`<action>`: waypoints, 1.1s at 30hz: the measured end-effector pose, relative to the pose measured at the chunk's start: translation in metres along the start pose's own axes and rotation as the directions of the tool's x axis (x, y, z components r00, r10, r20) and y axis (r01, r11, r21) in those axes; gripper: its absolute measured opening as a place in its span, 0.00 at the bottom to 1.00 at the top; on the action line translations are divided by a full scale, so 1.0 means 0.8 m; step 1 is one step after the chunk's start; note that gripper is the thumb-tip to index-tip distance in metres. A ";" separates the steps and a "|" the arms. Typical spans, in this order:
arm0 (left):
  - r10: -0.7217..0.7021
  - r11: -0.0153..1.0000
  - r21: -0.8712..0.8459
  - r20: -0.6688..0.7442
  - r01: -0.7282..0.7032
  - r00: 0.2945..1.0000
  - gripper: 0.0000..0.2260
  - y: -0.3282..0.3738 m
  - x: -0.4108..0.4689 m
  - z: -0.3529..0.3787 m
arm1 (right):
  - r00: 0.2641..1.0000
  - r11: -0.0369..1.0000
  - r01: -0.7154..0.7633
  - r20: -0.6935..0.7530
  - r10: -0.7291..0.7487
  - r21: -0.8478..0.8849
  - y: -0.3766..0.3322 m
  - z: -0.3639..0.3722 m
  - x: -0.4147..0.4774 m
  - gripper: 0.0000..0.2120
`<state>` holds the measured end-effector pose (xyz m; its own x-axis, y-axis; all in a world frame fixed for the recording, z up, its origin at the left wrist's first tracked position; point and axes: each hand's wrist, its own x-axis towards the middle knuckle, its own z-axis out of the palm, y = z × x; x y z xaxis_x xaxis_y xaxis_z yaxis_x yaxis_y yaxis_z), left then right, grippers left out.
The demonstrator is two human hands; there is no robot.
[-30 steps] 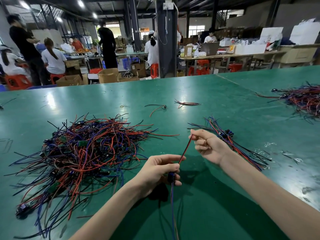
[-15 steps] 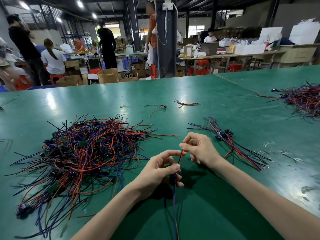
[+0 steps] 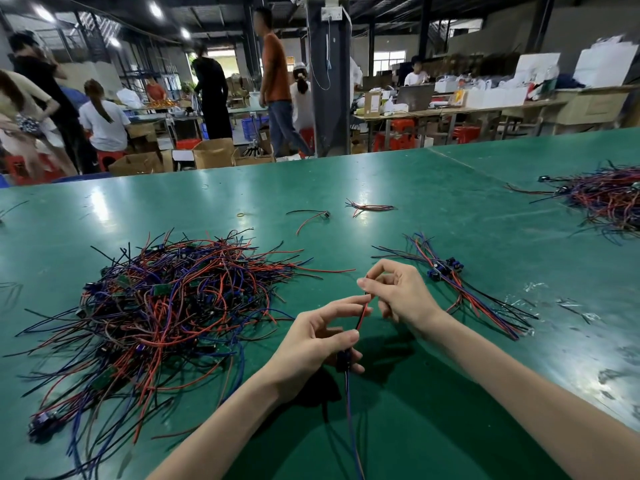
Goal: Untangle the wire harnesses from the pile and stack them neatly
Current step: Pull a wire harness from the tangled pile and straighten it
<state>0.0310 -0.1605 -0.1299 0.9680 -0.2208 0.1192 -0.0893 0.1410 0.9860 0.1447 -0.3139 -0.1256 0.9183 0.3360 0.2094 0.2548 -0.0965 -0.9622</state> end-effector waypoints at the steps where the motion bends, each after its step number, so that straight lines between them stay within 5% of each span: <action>1: -0.004 1.000 -0.004 0.000 0.004 1.000 0.13 0.000 0.000 0.000 | 1.000 0.999 -0.006 -0.023 0.007 0.042 -0.002 -0.002 0.001 0.09; 6: -0.027 0.999 -0.036 0.042 0.029 0.999 0.16 0.000 -0.001 0.003 | 0.996 0.981 -0.031 -0.073 0.046 0.192 -0.012 -0.006 0.002 0.09; 17: 0.027 0.999 0.038 0.047 -0.029 0.999 0.08 0.006 -0.001 0.001 | 0.998 0.987 -0.066 0.002 0.066 0.146 0.000 0.012 -0.002 0.11; 20: 0.021 1.000 0.023 0.008 -0.022 1.000 0.02 0.004 0.000 0.002 | 0.999 0.991 -0.054 0.003 0.054 0.123 -0.002 0.012 -0.003 0.10; 33: -0.025 0.999 0.025 -0.197 0.030 0.980 0.06 -0.001 0.007 0.007 | 0.998 0.955 -0.028 -0.051 0.045 0.294 -0.031 0.004 -0.008 0.10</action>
<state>0.0350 -0.1668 -0.1297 0.9972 -0.0297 0.0692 -0.0655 0.1101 0.9918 0.1313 -0.3106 -0.1038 0.9430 0.2836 0.1744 0.1284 0.1734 -0.9764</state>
